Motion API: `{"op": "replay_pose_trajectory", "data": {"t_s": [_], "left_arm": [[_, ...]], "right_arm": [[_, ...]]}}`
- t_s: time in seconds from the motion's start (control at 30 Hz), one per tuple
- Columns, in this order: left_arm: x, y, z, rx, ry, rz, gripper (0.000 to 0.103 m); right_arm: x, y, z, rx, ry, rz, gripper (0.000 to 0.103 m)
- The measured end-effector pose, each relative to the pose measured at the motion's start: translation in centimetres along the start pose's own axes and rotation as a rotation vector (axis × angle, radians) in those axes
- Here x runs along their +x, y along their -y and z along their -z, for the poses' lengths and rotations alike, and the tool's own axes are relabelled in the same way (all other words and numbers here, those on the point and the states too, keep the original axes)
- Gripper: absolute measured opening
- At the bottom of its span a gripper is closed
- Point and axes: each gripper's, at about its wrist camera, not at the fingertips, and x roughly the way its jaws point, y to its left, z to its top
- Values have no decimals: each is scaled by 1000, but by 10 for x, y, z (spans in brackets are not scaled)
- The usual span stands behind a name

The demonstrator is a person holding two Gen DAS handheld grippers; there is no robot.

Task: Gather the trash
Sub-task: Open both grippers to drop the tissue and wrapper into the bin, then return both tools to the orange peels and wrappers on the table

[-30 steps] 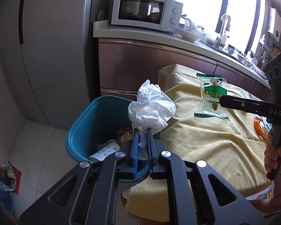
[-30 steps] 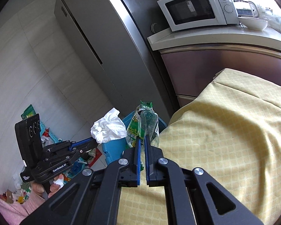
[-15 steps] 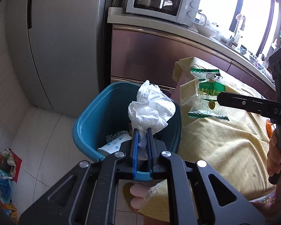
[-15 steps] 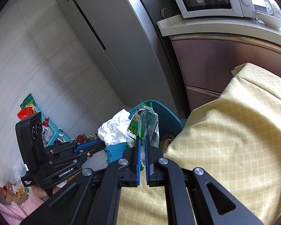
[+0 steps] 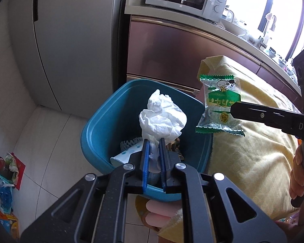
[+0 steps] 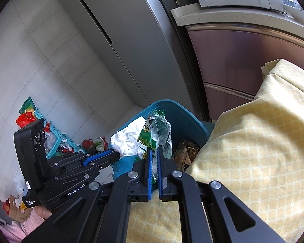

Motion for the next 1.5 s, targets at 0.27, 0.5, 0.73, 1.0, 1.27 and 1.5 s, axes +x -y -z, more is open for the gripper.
{"op": "replay_pose_trajectory", "data": {"t_s": [0.27, 0.5, 0.73, 1.0, 1.27, 1.5], "left_arm": [[26, 1, -5, -16, -34, -8, 11], [50, 0, -9, -42, -67, -6, 14], [65, 1, -12, -54, -79, -12, 19], [45, 3, -7, -40, -20, 7, 26], [8, 40, -11, 51, 80, 83, 40], [-14, 98, -15, 171, 130, 178, 44]], "right_arm": [[22, -2, -2, 1, -45, 16, 5], [40, -4, -3, 2, -81, 37, 10], [42, -2, -3, 13, -89, 38, 11], [28, 4, 4, 18, -65, 24, 15], [-17, 16, 13, 17, 25, 25, 20], [-82, 43, 32, 65, 133, 77, 24]]}}
